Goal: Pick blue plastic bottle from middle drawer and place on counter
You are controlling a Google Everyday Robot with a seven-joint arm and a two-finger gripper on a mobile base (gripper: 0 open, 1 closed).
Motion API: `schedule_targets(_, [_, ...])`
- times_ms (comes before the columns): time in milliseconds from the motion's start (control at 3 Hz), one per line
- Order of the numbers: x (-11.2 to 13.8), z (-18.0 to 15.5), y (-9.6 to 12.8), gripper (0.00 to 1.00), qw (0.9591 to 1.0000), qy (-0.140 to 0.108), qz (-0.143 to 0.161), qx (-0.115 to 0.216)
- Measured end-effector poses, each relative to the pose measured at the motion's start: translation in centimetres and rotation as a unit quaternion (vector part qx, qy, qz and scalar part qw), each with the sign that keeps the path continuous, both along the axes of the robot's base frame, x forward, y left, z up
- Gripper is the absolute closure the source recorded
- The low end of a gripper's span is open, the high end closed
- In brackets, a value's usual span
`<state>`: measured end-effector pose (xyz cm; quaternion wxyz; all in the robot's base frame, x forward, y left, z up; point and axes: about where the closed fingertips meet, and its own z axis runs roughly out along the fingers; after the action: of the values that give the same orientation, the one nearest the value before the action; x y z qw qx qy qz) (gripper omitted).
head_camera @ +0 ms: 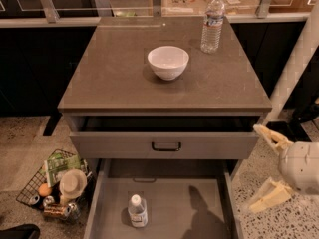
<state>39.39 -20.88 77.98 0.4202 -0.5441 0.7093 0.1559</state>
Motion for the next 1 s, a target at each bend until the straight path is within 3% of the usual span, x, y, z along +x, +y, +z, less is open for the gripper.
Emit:
schedule_targets(333, [-1.0, -3.2, 1.4, 0.0, 0.9988, -0.023, 0.029, 0.032])
schedule_targets(667, [-1.0, -3.2, 1.4, 0.0, 0.9988, -0.023, 0.028, 0.032])
schedule_targets(1000, [0.2, -6.5, 1.2, 0.0, 0.9987, -0.007, 0.01, 0.049])
